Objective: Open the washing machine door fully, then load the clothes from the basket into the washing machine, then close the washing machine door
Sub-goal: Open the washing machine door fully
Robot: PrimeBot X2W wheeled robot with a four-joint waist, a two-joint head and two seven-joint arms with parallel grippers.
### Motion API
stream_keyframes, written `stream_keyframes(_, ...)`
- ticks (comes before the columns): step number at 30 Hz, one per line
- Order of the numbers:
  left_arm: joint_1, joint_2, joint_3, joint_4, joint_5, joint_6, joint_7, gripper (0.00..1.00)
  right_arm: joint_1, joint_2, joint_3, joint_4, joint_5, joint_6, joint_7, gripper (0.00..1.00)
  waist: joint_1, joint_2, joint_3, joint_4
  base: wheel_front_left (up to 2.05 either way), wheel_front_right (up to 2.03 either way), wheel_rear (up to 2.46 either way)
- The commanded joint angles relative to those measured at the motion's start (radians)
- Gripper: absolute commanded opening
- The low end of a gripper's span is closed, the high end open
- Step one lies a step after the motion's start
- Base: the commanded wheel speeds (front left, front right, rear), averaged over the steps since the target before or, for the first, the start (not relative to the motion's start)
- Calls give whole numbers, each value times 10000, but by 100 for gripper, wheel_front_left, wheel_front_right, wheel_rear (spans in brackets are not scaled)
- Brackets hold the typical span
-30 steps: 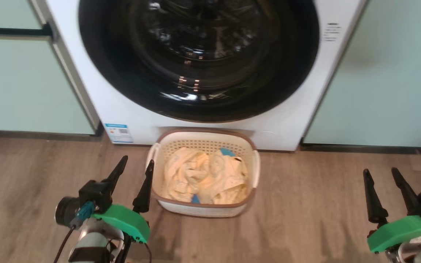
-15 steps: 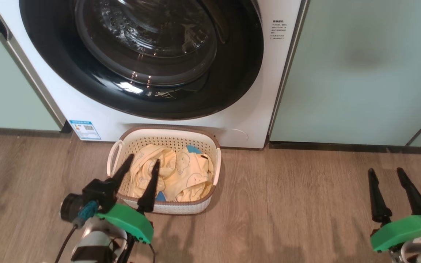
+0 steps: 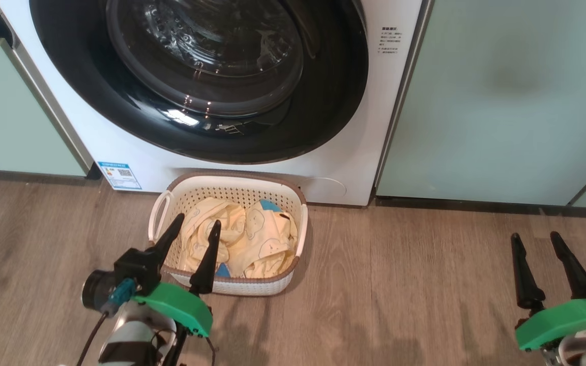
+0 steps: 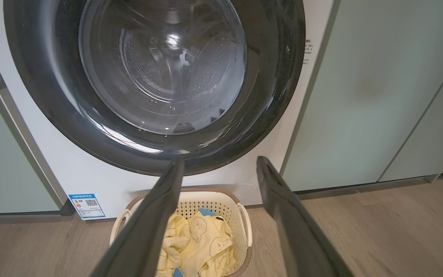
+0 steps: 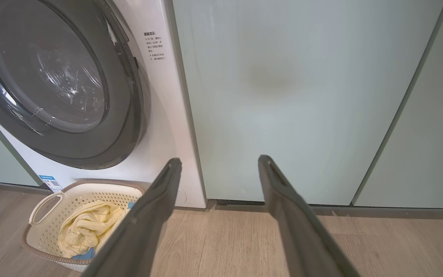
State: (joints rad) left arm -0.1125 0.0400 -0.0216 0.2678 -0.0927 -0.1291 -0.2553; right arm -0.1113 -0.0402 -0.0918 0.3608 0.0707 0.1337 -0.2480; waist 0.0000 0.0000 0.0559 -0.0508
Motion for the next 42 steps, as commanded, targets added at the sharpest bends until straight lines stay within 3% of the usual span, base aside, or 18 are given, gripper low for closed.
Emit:
stream_keyframes(1,-551,119,382,-287,-33,21,-65,100,-466,-101,246,-345,51,-30,-138,100,0,0,4,0,0,0,0)
stream_keyframes(19,-588,108,443,-301,15,58,-65,100,-510,-101,245,-399,87,-30,-138,100,0,0,141,17,0,0,0)
stream_keyframes(20,-596,108,437,-304,12,58,-65,100,-514,-101,224,-384,133,-30,-138,65,0,0,149,18,0,0,0)
stream_keyframes(21,-602,108,431,-310,14,58,-65,100,-519,-101,230,-355,146,-30,-138,0,0,0,161,21,0,0,0)
stream_keyframes(36,-899,104,296,-455,-127,110,-65,100,-997,-117,305,-103,398,-30,-138,0,0,0,695,185,0,0,0)
stream_keyframes(42,-1286,103,105,-518,-330,119,-65,100,-1781,-392,461,250,1370,-30,-138,0,0,0,1276,439,0,0,0)
